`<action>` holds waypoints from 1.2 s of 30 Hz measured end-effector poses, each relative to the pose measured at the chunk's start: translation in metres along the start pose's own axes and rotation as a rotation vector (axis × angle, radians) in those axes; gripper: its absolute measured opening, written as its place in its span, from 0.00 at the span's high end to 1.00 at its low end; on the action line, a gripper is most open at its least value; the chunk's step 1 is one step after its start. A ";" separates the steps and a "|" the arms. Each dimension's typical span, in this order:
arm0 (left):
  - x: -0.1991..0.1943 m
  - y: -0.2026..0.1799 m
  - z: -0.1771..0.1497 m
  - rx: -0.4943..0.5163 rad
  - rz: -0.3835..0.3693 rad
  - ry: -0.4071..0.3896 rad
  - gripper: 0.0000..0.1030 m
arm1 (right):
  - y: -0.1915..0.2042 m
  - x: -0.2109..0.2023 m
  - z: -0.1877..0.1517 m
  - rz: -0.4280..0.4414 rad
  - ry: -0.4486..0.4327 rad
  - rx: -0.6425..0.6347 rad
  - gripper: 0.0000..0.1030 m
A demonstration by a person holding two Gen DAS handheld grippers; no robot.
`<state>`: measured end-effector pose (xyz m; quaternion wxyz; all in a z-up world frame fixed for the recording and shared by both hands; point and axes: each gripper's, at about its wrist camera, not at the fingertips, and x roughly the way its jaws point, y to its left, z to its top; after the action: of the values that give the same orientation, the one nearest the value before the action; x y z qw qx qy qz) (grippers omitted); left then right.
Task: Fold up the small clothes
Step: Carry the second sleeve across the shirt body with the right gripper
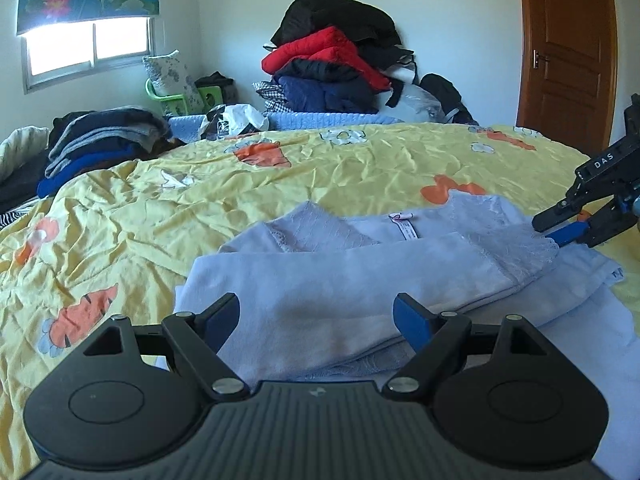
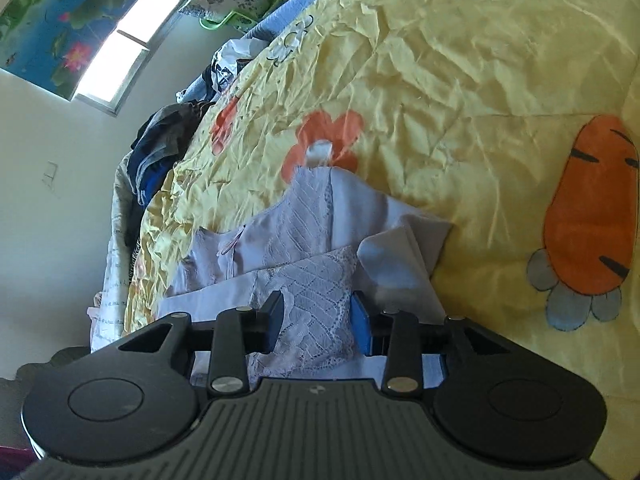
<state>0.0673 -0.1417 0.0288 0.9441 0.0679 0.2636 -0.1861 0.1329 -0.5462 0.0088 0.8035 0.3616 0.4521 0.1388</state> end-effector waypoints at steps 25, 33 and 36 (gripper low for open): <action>0.000 0.002 0.015 -0.049 -0.037 -0.033 0.11 | 0.022 -0.022 -0.015 -0.070 -0.087 -0.193 0.96; 0.035 -0.005 0.001 -0.077 -0.049 0.088 0.05 | -0.009 -0.024 -0.023 -0.110 -0.077 -0.103 0.96; 0.039 -0.005 -0.002 -0.068 -0.046 0.102 0.05 | -0.010 -0.025 -0.022 -0.123 -0.090 -0.093 0.86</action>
<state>0.0954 -0.1583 0.0066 0.9266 0.0393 0.3192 -0.1951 0.0993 -0.5569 0.0103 0.8460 0.3012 0.4299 0.0937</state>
